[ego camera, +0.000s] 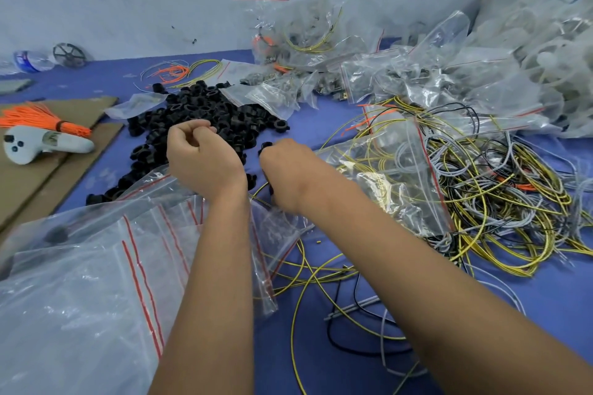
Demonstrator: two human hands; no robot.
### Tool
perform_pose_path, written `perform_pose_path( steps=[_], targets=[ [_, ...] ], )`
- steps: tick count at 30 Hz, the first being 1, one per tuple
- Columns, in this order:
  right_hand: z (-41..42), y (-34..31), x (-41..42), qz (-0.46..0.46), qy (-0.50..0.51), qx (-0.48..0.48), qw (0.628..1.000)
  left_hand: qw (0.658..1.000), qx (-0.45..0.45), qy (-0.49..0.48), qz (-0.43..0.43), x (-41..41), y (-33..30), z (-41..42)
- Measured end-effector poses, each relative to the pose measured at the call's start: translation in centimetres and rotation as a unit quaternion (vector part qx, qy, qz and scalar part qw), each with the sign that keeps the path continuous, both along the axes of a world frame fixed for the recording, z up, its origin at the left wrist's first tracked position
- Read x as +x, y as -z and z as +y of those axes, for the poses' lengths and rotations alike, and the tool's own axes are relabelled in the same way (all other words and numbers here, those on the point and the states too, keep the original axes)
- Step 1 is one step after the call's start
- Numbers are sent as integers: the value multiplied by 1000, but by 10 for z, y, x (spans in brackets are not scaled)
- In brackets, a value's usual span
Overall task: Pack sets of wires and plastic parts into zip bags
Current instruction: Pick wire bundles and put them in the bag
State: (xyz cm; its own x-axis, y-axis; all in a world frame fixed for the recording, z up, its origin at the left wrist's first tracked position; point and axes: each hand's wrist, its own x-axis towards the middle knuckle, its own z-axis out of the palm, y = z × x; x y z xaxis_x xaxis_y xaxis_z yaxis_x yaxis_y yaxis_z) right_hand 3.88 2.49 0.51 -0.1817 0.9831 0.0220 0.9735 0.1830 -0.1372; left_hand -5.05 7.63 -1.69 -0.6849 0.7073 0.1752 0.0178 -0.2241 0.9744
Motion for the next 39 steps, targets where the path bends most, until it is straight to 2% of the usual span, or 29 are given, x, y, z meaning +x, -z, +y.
perform_pose_path(
  steps=[4, 7, 10, 13, 15, 17, 19, 22, 24, 27, 29, 31, 33, 34, 39],
  targets=[
    [-3, 3, 0, 12, 12, 45, 999, 1000, 9, 17, 13, 2, 1, -1],
    [-3, 1, 8, 109, 39, 117, 986, 999, 21, 27, 19, 4, -1, -3],
    [-10, -12, 37, 268, 91, 196, 939, 995, 50, 66, 47, 14, -2, -8],
    [-39, -22, 88, 337, 142, 276, 889, 971, 101, 177, 128, 40, -1, -23],
    [-67, -24, 129, 313, 179, 262, 895, 930, 131, 283, 194, 62, 3, -37],
    [-88, -25, 166, 232, 215, 201, 927, 884, 135, 380, 236, 81, 9, -50],
    [-99, -25, 185, 163, 221, 139, 951, 856, 123, 435, 253, 94, 15, -60],
    [-100, -22, 184, 173, 166, 94, 966, 836, 65, 490, 237, 103, 20, -71],
    [-95, -18, 175, 217, 125, 95, 963, 827, 34, 507, 239, 105, 21, -74],
    [-89, -11, 161, 379, 111, 77, 915, 827, 7, 519, 218, 104, 20, -73],
    [-86, -3, 156, 443, 161, 121, 874, 828, -7, 526, 196, 104, 20, -73],
    [-84, 3, 160, 389, 241, 223, 861, 825, -16, 531, 191, 104, 21, -72],
    [-84, 5, 168, 337, 301, 286, 845, 825, -18, 526, 204, 104, 22, -72],
    [-84, 6, 170, 345, 312, 283, 839, 827, -19, 520, 213, 104, 22, -71],
    [-82, 11, 163, 523, 284, 167, 786, 832, -13, 500, 242, 103, 21, -71]
  ],
)
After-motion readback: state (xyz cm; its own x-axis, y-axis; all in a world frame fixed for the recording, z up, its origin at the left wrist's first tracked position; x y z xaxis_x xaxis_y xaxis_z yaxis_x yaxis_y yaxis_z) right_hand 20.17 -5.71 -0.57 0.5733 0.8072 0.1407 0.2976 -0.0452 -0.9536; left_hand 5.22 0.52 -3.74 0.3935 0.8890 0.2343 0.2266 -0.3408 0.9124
